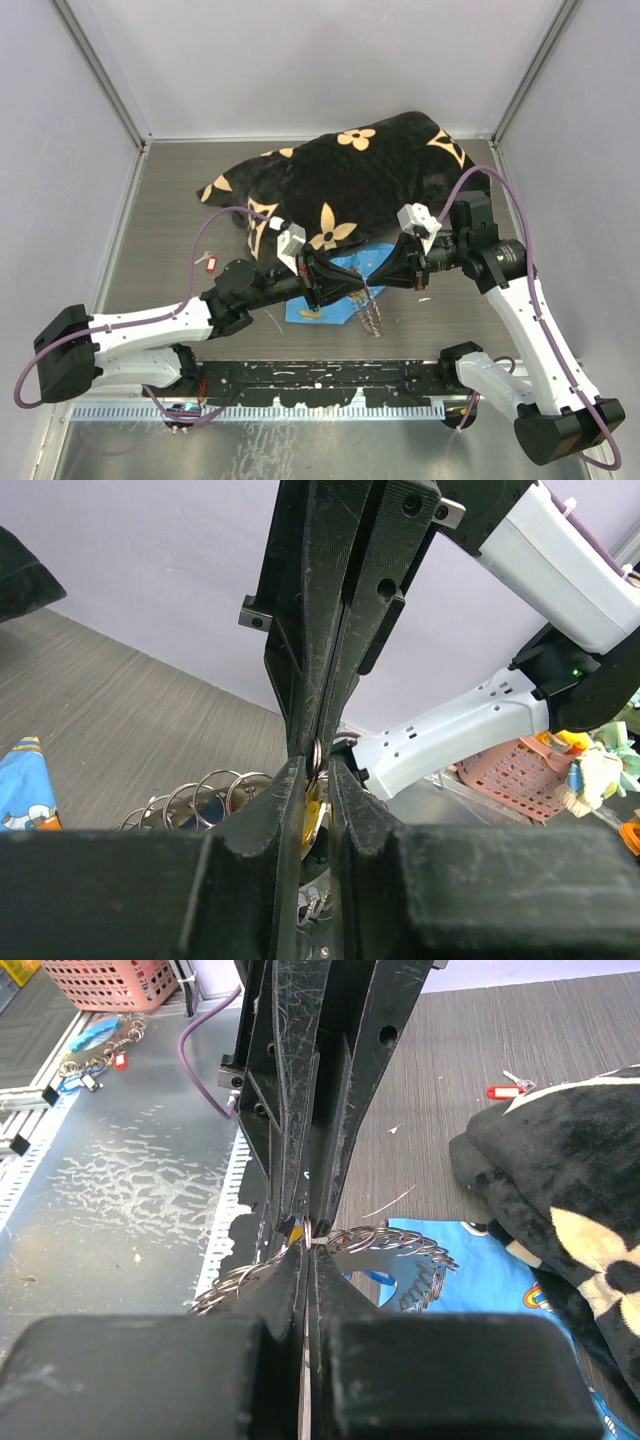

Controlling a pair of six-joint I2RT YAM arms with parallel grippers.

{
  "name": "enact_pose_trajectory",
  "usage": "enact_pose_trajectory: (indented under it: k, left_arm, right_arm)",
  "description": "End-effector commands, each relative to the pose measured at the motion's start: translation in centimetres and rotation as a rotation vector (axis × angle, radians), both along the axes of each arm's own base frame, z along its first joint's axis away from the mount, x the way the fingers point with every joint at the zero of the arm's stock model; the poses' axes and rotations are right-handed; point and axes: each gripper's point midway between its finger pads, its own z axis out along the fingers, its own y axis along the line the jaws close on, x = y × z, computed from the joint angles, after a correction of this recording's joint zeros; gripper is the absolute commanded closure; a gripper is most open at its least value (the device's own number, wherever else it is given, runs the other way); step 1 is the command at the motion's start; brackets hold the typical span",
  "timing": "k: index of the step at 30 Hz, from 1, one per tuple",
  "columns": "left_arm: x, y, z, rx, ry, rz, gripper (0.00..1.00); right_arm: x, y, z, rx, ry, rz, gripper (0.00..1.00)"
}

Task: Remove the keys from the keyring
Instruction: Remove the key from the keyring.

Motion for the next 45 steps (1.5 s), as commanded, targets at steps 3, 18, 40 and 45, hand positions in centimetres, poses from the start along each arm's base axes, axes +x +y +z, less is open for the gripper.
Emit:
enact_pose_trajectory:
  k: [3, 18, 40, 45]
  left_arm:
    - [-0.2, 0.3, 1.9, -0.071, -0.03, 0.005, 0.84]
    - [0.0, -0.1, 1.2, -0.049, -0.021, 0.003, 0.89]
    - [-0.2, 2.2, -1.1, 0.438, 0.028, -0.199, 1.0]
    - [-0.6, 1.9, -1.3, 0.547, 0.05, -0.289, 1.0]
  right_arm:
    - [-0.3, 0.1, 1.3, 0.041, -0.032, 0.029, 0.99]
    - [-0.2, 0.1, 1.4, 0.041, -0.032, 0.026, 0.99]
    - [0.4, -1.3, 0.3, -0.153, -0.257, -0.017, 0.48]
    - [0.6, -0.9, 0.3, -0.137, -0.232, -0.016, 0.49]
